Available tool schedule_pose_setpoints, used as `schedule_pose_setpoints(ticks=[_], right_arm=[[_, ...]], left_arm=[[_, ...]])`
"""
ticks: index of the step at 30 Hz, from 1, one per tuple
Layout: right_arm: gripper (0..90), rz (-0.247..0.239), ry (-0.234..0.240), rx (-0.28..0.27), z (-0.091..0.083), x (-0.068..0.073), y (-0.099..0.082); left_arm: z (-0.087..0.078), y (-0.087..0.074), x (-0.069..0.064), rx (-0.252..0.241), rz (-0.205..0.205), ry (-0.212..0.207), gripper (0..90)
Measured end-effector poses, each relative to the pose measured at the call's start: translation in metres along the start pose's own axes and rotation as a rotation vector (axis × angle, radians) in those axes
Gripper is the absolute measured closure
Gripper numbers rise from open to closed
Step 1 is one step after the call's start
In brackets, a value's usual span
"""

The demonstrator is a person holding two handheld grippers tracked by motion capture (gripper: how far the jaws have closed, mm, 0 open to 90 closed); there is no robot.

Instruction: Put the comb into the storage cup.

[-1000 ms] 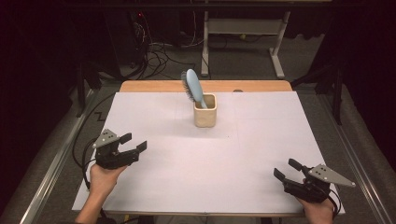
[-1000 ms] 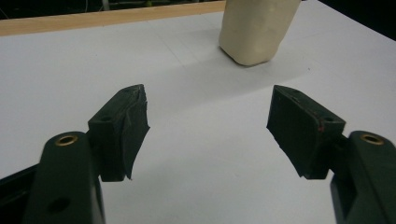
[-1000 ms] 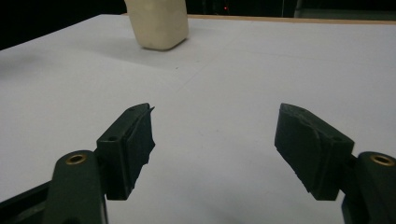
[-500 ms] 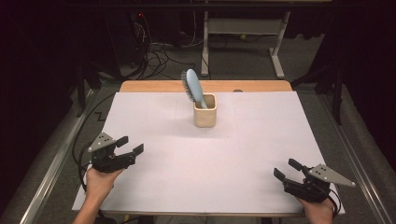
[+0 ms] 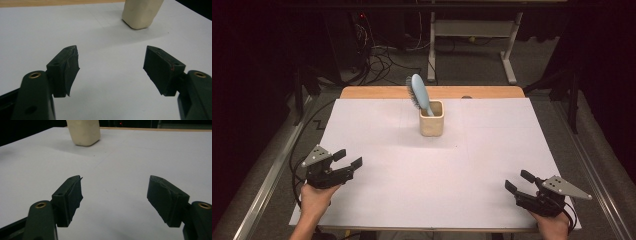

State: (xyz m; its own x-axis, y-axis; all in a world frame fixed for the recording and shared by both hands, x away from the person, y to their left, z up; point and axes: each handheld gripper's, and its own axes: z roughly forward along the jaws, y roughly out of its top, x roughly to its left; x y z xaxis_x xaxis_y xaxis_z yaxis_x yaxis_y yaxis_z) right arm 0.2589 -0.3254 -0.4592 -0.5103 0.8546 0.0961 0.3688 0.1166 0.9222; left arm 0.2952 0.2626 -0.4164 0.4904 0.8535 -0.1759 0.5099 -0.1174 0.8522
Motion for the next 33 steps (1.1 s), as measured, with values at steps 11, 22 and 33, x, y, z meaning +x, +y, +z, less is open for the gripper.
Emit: schedule_pose_setpoints(ticks=[11, 22, 33], right_arm=[[28.5, -0.003, 0.000, -0.002, 0.000, 0.000, 0.000], [28.5, -0.003, 0.001, -0.002, 0.000, 0.000, 0.000], [28.7, -0.006, 0.000, -0.001, 0.000, 0.001, 0.000]], left_arm=[[0.000, -0.004, 0.000, 0.005, 0.017, 0.001, 28.9], [0.000, -0.012, 0.004, 0.002, -0.001, 0.010, 29.0], [0.001, -0.019, 0.007, 0.002, -0.017, 0.012, 29.3]])
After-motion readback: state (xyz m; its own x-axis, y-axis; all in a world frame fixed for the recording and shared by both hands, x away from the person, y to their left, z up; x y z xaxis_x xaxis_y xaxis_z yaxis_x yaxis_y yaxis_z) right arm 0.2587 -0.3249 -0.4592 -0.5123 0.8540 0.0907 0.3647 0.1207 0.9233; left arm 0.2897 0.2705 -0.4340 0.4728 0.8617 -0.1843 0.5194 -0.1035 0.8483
